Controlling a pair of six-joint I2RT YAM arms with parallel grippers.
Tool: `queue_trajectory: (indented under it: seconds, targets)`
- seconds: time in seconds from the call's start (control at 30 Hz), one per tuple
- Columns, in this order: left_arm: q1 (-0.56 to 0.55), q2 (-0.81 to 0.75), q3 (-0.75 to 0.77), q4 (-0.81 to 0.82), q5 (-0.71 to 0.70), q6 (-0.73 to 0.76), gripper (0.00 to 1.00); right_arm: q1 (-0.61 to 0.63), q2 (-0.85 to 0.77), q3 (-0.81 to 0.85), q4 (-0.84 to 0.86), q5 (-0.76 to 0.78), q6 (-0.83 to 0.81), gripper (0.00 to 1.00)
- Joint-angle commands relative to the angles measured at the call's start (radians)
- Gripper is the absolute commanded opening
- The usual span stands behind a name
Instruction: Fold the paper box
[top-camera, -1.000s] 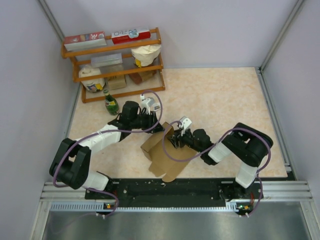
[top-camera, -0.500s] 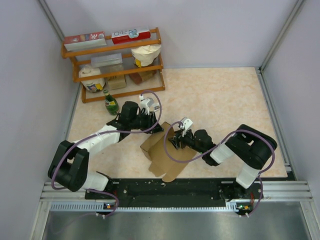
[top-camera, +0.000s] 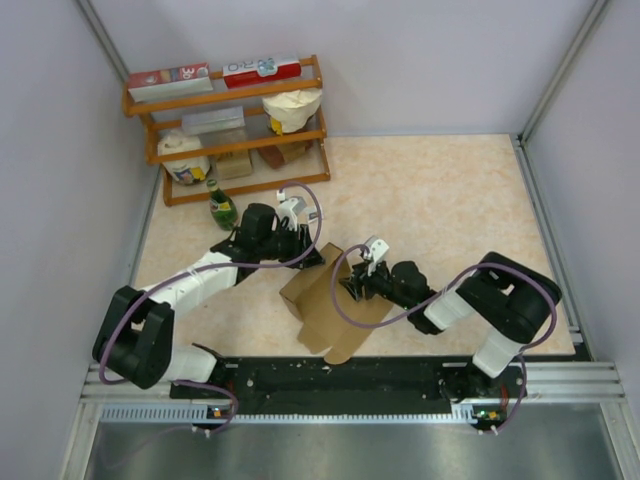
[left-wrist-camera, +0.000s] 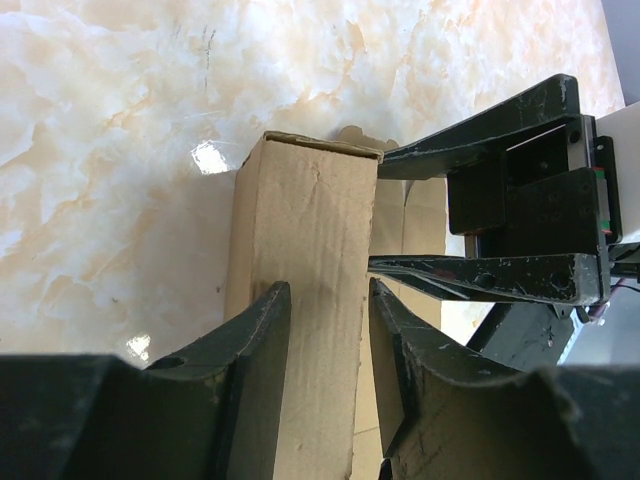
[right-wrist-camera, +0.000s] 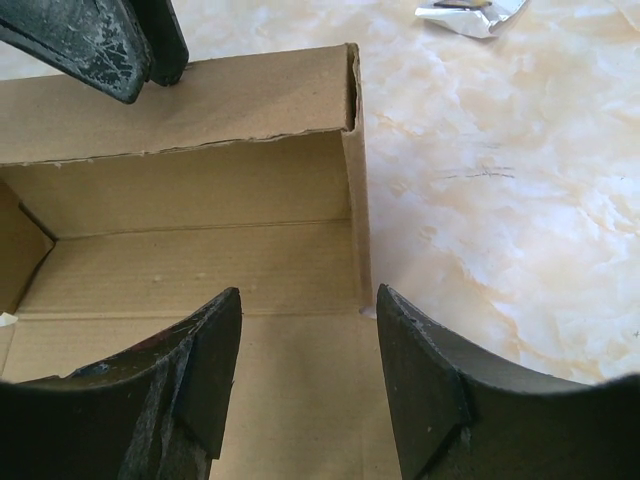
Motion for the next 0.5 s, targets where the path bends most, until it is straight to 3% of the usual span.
queue_trajectory:
  seconds: [0.0, 0.47]
  targets:
    - [-0.004, -0.037, -0.001, -0.026, -0.016, 0.023, 0.42, 0.014, -0.043, -0.013, 0.026, 0.005, 0.009, 0.56]
    - [-0.001, -0.037, 0.017, -0.043, -0.027, 0.035, 0.42, 0.014, -0.125, -0.040, -0.041, 0.022, -0.003, 0.56]
